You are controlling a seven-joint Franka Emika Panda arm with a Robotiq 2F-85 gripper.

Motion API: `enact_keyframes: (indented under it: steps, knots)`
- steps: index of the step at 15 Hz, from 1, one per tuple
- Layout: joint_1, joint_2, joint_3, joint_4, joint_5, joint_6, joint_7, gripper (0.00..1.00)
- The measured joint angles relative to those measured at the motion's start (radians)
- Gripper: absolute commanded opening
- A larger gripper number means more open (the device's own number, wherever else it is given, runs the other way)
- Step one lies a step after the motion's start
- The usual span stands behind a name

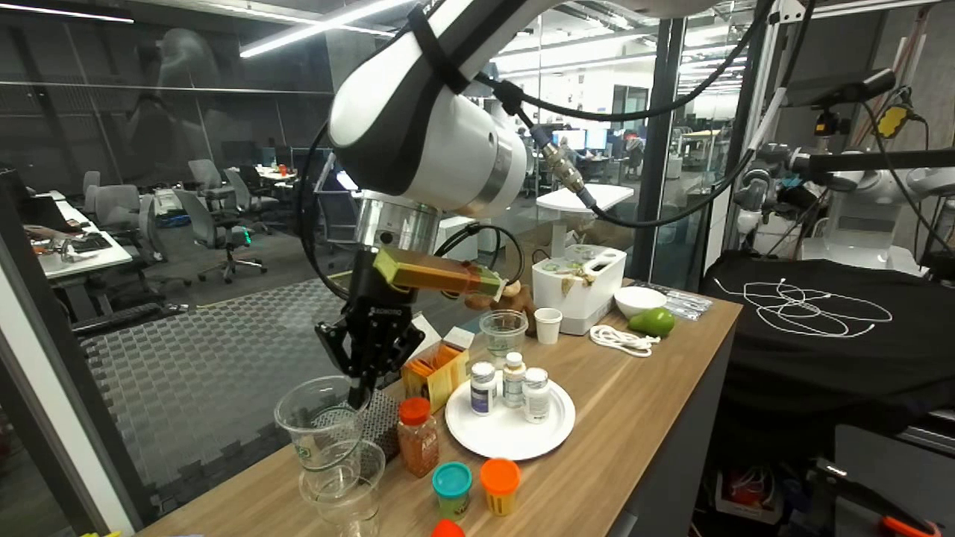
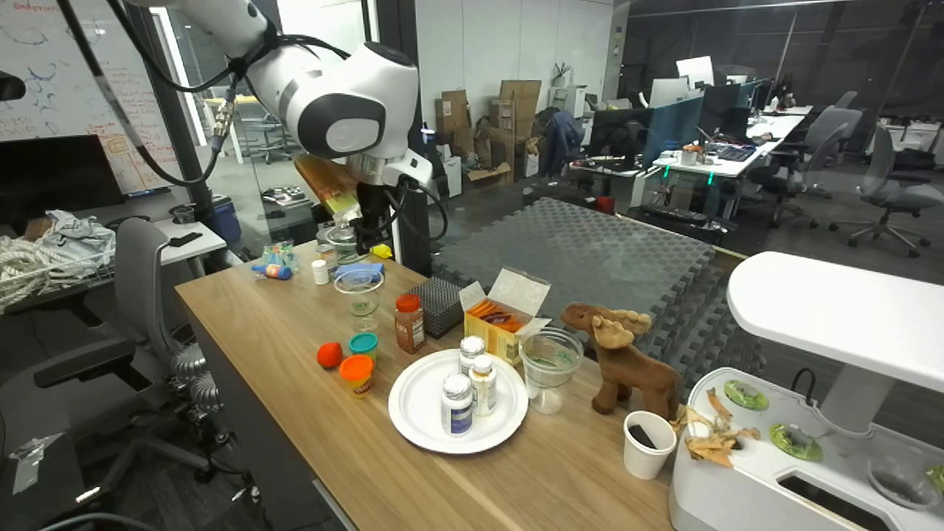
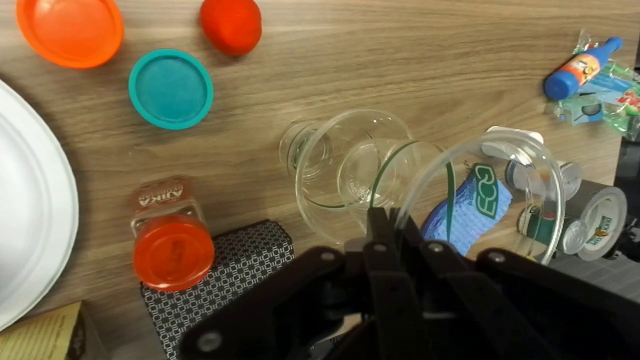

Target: Pick up all the objects surrounding the white plate and arrange them on the plate

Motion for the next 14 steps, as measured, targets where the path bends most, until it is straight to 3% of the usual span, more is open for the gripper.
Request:
enact_keyframes:
  steps: [2,3,5,13,14]
  knots:
    - [-0.001,0.009,0.0,0.0,0.0,0.001,-0.003,0.09]
    - [-0.001,0.013,0.0,0.0,0.0,0.001,-0.006,0.32]
    - [-0.002,0.02,0.0,0.0,0.0,0.001,-0.013,0.36]
    - [-0.002,0.024,0.002,0.0,0.0,0.001,-0.032,0.96]
    - [-0.002,0.025,0.002,-0.001,0.0,0.001,-0.033,0.99]
